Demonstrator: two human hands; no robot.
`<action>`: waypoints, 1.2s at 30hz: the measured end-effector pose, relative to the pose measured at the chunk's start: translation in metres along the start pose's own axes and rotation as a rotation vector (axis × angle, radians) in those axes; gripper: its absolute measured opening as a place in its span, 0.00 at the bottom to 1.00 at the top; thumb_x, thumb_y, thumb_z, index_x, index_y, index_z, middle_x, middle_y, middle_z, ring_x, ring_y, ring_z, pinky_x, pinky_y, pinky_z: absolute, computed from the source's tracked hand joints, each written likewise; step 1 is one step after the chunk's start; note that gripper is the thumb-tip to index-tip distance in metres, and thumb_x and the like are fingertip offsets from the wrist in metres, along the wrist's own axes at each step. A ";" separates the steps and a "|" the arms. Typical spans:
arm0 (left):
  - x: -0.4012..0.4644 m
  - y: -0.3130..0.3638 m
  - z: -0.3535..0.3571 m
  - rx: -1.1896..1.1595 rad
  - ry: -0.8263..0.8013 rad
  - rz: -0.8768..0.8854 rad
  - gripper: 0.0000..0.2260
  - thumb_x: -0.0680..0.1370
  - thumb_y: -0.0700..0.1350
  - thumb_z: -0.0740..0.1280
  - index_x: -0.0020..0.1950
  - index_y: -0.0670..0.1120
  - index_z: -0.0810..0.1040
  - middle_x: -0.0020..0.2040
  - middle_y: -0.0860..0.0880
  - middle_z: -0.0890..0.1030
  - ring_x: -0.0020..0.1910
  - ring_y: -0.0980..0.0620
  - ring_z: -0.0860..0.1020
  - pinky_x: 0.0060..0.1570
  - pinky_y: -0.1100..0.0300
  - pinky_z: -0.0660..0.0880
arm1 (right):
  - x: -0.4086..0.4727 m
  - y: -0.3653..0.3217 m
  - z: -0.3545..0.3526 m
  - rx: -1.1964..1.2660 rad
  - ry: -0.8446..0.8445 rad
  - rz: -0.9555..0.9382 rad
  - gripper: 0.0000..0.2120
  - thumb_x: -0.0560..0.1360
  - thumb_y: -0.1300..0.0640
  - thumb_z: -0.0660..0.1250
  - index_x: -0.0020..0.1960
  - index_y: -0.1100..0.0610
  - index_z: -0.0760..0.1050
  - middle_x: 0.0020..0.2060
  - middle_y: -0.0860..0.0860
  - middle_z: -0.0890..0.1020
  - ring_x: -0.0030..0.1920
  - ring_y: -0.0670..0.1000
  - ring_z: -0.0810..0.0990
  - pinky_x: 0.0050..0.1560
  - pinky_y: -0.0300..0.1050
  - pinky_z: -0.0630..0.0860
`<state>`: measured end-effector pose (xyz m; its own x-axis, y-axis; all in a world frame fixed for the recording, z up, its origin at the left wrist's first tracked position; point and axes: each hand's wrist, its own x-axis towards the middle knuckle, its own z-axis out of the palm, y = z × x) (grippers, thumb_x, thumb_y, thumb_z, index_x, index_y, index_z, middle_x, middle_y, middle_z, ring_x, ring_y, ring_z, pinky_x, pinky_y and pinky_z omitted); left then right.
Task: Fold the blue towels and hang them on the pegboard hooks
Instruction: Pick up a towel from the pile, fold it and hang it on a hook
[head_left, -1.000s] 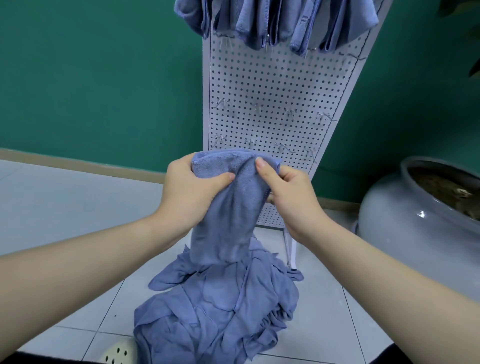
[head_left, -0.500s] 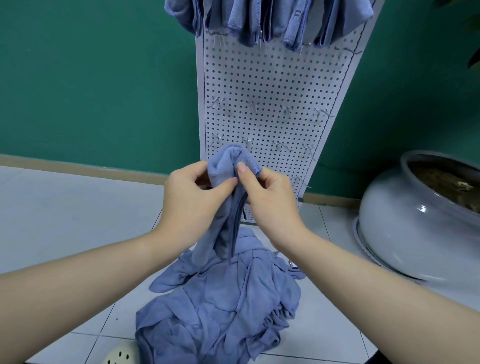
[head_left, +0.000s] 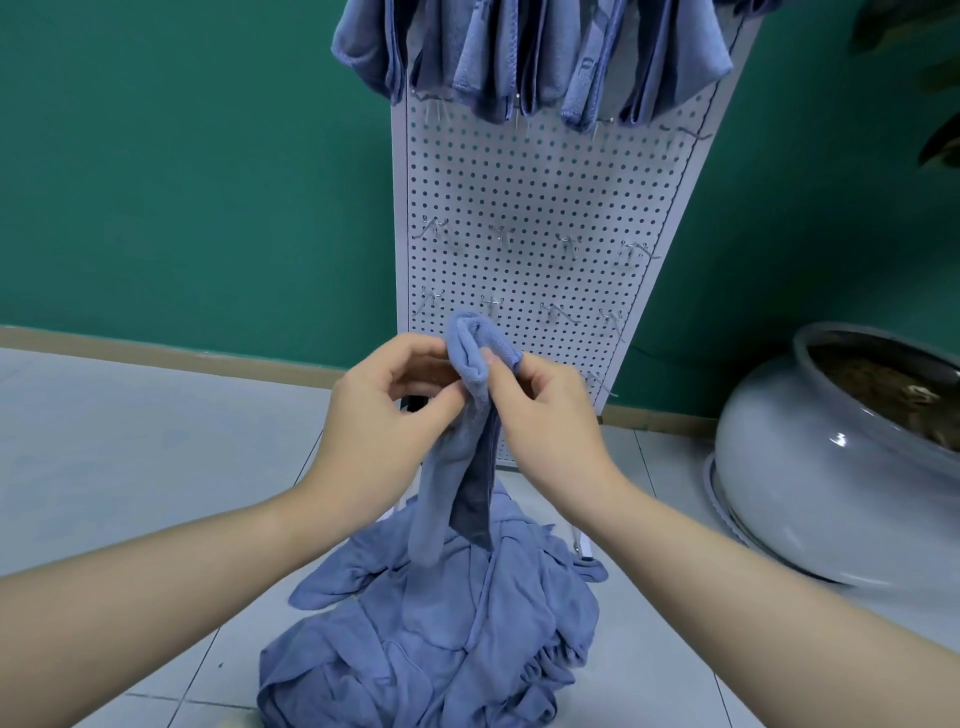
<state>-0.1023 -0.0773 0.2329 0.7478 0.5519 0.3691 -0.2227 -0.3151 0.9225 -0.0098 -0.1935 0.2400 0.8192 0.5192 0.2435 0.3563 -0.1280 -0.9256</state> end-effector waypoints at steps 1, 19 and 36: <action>0.001 -0.001 0.000 0.013 0.001 -0.001 0.10 0.76 0.35 0.73 0.51 0.50 0.82 0.46 0.54 0.86 0.44 0.55 0.83 0.51 0.44 0.83 | -0.001 -0.001 0.001 -0.010 -0.006 0.009 0.23 0.83 0.49 0.65 0.33 0.57 0.69 0.23 0.42 0.65 0.27 0.43 0.61 0.31 0.41 0.59; 0.013 -0.011 -0.008 -0.142 -0.252 -0.218 0.19 0.73 0.45 0.75 0.63 0.46 0.80 0.56 0.52 0.87 0.57 0.55 0.84 0.52 0.65 0.79 | 0.007 -0.020 -0.010 0.259 -0.082 0.002 0.09 0.83 0.55 0.67 0.55 0.59 0.83 0.52 0.60 0.86 0.50 0.50 0.83 0.60 0.58 0.79; -0.007 -0.019 0.008 -0.164 -0.263 -0.366 0.21 0.64 0.45 0.79 0.54 0.41 0.85 0.50 0.47 0.88 0.52 0.50 0.86 0.51 0.61 0.83 | 0.018 -0.046 -0.019 0.546 -0.132 0.044 0.19 0.87 0.52 0.59 0.65 0.67 0.76 0.58 0.65 0.84 0.58 0.59 0.83 0.65 0.60 0.78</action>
<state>-0.0985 -0.0818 0.2119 0.9237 0.3831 -0.0051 0.0051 0.0010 1.0000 -0.0021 -0.1945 0.2923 0.7523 0.6290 0.1958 0.0106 0.2857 -0.9583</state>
